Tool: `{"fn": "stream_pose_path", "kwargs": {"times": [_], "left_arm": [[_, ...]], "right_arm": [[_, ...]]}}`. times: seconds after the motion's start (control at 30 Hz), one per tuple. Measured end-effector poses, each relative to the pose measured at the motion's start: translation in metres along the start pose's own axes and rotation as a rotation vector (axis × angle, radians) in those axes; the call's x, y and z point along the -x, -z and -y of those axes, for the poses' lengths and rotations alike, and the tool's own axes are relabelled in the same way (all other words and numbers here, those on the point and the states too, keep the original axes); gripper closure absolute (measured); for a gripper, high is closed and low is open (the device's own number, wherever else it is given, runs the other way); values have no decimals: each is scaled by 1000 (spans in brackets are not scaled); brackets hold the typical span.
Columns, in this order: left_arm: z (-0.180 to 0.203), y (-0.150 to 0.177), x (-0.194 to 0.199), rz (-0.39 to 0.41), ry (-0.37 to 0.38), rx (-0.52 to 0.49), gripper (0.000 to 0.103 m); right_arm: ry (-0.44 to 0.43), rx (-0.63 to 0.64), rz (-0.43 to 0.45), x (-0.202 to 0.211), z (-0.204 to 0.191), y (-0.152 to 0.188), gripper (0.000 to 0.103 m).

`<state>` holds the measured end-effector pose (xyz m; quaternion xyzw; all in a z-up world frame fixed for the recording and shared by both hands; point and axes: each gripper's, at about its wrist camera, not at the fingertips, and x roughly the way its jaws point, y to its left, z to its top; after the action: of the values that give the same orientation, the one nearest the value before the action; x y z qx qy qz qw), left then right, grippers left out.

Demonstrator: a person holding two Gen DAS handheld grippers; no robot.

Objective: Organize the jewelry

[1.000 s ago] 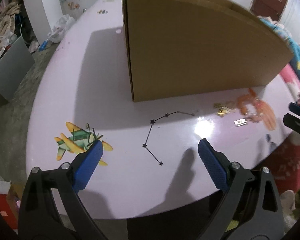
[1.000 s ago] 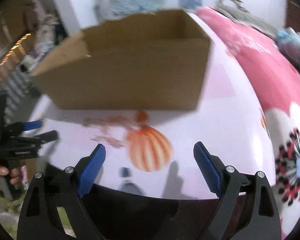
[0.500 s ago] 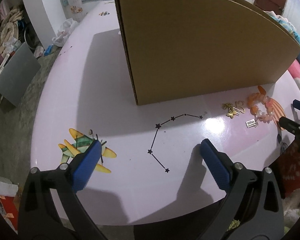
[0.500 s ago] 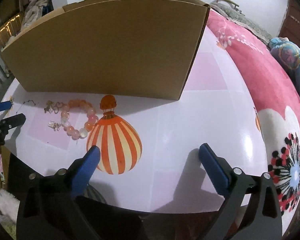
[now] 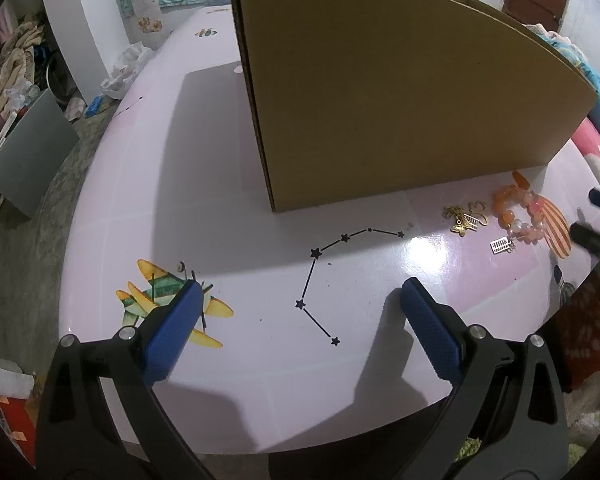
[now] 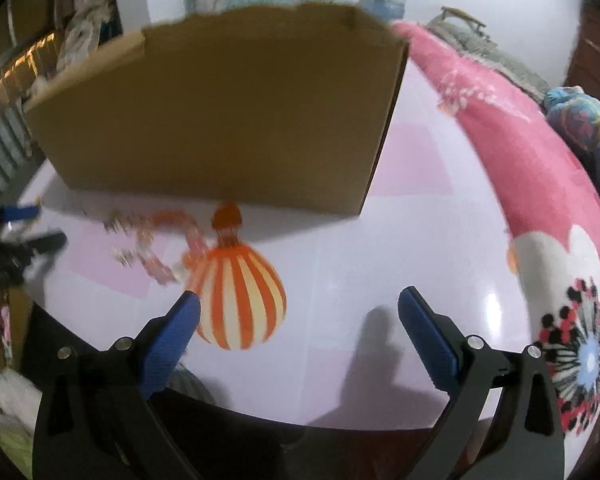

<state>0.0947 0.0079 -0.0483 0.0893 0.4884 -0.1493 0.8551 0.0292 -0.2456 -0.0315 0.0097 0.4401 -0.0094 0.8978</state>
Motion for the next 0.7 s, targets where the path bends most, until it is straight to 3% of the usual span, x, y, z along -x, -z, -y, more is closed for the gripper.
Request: {"fn": "stream_pose_path", "kwargs": {"times": [0.13, 0.23, 0.5, 0.7], "left_arm": [[0, 2, 0, 16, 5, -8, 7], [1, 4, 1, 25, 10, -17, 7], [-1, 6, 3, 37, 19, -29, 7], [-1, 5, 2, 38, 24, -35, 7]], "right_arm": [[-197, 31, 65, 18, -22, -5, 7], [-312, 55, 54, 17, -39, -5, 12], [-386, 75, -42, 2, -76, 2, 45], [-356, 90, -39, -3, -78, -4, 56]]}}
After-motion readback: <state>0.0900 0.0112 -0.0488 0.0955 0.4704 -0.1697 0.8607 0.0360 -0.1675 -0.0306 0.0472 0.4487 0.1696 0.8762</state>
